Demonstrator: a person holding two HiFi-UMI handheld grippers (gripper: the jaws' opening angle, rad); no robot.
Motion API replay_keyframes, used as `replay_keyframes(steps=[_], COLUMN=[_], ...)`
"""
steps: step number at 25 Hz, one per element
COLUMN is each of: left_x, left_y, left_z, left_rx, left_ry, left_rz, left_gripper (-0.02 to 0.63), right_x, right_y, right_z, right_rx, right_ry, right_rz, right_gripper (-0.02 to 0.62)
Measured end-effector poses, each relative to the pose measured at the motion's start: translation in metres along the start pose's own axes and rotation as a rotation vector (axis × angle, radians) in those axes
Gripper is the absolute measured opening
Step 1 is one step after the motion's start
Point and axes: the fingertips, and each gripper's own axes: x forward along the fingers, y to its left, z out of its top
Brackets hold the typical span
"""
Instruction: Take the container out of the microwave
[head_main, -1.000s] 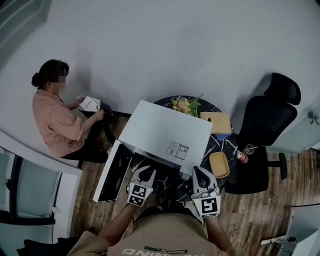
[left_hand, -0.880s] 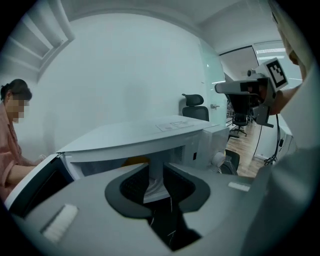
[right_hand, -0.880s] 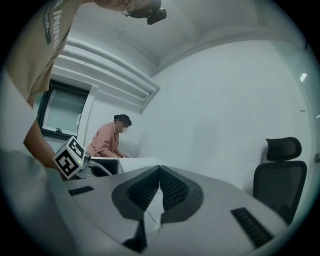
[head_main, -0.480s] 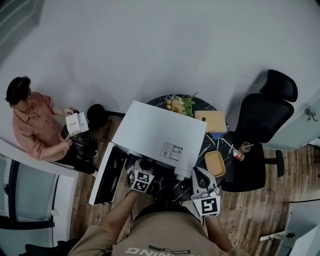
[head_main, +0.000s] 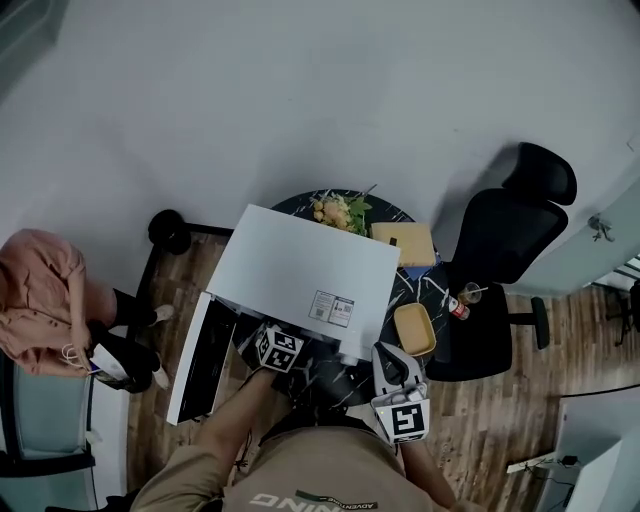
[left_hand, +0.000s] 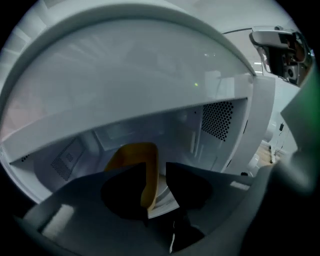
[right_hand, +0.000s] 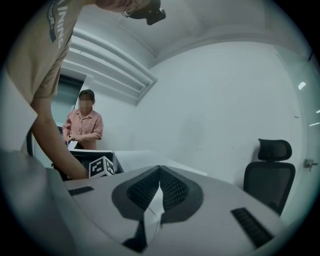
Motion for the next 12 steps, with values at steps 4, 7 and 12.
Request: replay_keyframes(steps=[4, 7, 12], left_x=[0.017, 0.028, 0.037], left_y=[-0.004, -0.004, 0.003], left_z=[-0.012, -0.024, -0.027], left_rx=[0.016, 0.014, 0.052], left_ry=[0.072, 0.123, 0.154], left_rz=[-0.011, -0.019, 0.015], left_gripper=[0.109, 0.109, 0.109], right_x=[0.004, 0.006, 0.010], right_y=[0.004, 0.006, 0.005], right_z=[0.002, 0.004, 0.002], right_rx=[0.003, -0.006, 0.005], right_ry=[0.001, 0.008, 0.013], right_rz=[-0.008, -0.007, -0.022], right_gripper=[0.008, 0.008, 0.008])
